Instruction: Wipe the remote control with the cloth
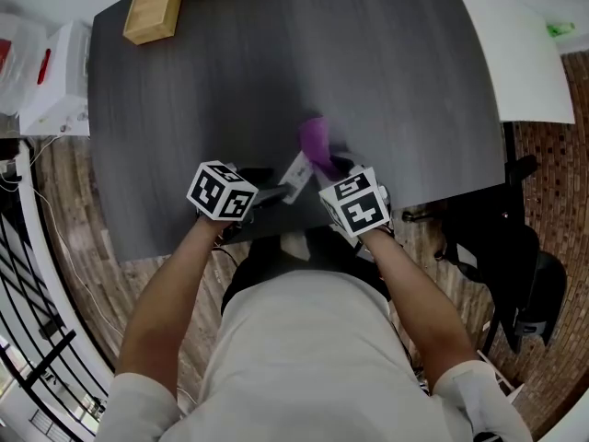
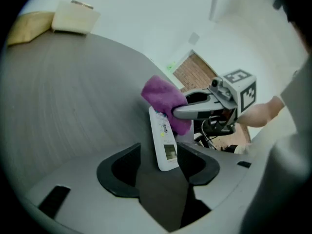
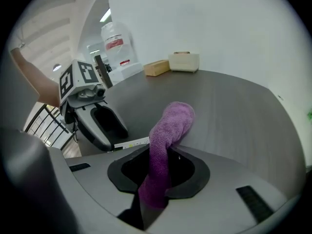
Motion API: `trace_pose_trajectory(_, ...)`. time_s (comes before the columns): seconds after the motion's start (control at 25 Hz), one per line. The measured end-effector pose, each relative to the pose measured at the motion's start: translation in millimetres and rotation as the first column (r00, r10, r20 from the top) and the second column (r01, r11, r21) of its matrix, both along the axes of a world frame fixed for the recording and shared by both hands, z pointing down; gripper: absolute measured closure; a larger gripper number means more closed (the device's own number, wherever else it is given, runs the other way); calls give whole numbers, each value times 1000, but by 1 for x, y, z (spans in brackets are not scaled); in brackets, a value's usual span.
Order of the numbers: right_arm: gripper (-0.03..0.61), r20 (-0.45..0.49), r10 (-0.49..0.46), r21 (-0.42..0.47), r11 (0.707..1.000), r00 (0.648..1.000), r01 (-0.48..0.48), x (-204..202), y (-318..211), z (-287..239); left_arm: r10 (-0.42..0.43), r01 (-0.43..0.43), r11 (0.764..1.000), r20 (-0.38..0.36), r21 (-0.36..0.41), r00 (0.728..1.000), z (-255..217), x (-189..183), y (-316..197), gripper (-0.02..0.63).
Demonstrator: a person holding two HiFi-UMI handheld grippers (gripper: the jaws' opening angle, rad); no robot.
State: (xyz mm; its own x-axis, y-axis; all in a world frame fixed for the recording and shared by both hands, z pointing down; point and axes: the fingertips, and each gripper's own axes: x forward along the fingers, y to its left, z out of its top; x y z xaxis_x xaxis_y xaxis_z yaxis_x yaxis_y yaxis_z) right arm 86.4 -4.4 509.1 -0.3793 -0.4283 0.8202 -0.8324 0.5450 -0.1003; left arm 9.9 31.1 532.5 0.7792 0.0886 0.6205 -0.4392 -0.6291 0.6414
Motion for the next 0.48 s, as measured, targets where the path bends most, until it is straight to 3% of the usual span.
trace_pose_trajectory(0.28, 486, 30, 22, -18, 1000, 999, -21, -3, -3, 1, 17, -36, 988, 122, 151, 992, 5, 1, 2, 395)
trace_pose_trajectory(0.48, 486, 20, 38, -48, 998, 999, -37, 7, 2, 10, -14, -17, 986, 184, 167, 983, 7, 2, 5, 400)
